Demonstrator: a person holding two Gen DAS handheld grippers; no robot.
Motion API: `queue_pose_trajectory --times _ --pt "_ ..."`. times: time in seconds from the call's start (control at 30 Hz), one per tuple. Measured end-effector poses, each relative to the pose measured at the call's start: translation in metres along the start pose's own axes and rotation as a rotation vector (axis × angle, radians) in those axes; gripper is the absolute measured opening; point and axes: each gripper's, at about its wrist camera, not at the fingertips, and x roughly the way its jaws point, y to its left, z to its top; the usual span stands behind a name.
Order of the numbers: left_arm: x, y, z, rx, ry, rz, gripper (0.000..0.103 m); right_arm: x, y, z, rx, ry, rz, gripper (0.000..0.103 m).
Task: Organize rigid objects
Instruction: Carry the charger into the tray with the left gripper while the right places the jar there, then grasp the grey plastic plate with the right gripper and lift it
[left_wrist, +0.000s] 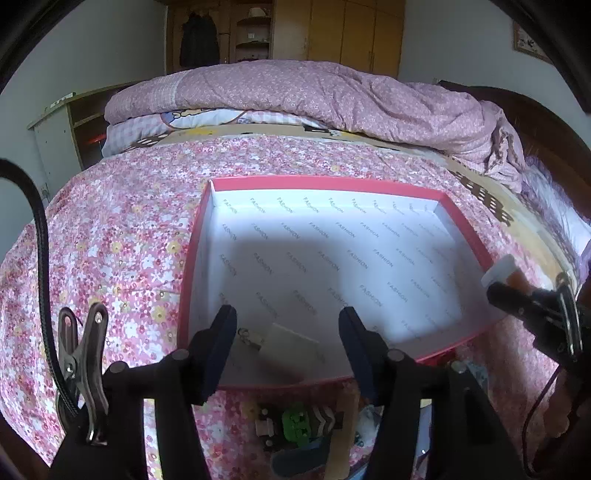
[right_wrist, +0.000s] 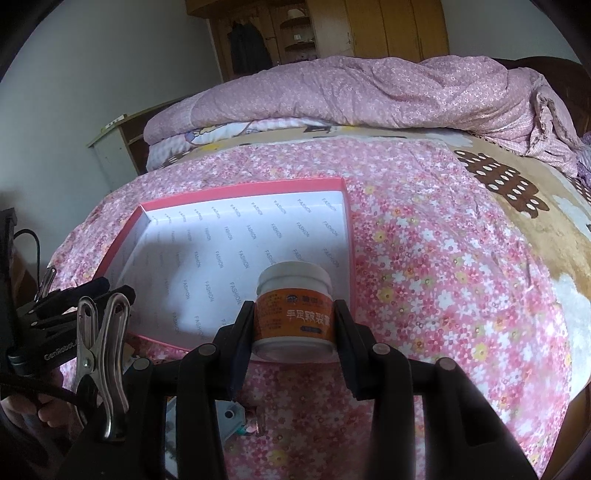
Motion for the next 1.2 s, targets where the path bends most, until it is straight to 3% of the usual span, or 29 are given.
queue_pose_trajectory --times 0.23,0.37,0.63,0.83,1.2 --pt "-0.005 -0.001 -0.001 -0.001 -0.006 -0.004 0.063 -0.005 0.003 0.000 -0.017 -0.027 -0.019 0.043" --pt "-0.008 -0.002 -0.002 -0.002 -0.007 -0.006 0.063 -0.010 0.005 0.000 -0.027 -0.050 -0.023 0.051" --pt "-0.018 -0.005 -0.005 -0.002 -0.006 -0.015 0.063 -0.014 0.004 -0.007 -0.010 -0.036 -0.018 0.051" --pt "-0.030 -0.004 -0.011 -0.001 -0.007 -0.017 0.063 -0.025 0.002 -0.014 0.042 -0.028 0.049 0.051" --pt "-0.046 -0.008 -0.032 0.016 0.019 -0.047 0.063 -0.037 0.004 -0.037 0.145 0.065 0.140 0.051"
